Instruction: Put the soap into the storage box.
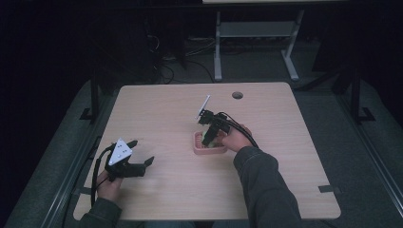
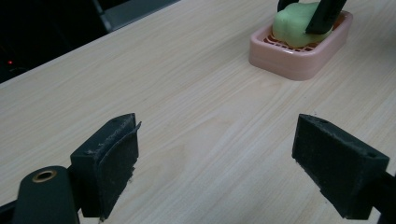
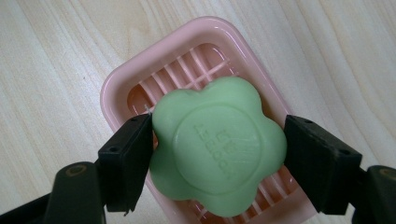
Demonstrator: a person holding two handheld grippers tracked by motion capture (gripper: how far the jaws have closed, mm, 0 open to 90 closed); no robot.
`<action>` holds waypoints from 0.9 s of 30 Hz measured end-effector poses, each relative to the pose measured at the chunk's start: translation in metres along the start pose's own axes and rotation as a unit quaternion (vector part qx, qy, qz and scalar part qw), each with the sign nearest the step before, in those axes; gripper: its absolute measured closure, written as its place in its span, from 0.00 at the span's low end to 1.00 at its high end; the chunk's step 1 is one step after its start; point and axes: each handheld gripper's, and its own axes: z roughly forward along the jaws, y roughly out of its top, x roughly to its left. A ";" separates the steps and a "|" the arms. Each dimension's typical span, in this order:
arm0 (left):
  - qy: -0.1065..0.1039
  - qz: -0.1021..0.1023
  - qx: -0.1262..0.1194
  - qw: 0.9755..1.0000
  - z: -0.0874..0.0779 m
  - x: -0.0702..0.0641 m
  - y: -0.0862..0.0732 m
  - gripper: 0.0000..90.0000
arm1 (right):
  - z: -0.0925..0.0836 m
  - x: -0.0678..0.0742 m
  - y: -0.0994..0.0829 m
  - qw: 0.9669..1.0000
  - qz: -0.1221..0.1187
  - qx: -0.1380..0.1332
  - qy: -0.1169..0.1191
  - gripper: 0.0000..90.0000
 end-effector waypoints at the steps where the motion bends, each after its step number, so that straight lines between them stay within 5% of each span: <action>1: 0.000 0.000 0.001 1.000 0.000 0.000 0.000 0.16 | 0.000 0.000 0.000 1.000 0.001 0.000 0.000 0.28; 27: 0.000 0.000 0.004 1.000 0.001 0.000 -0.001 0.16 | -0.016 -0.001 -0.009 1.000 0.007 -0.022 0.015 0.30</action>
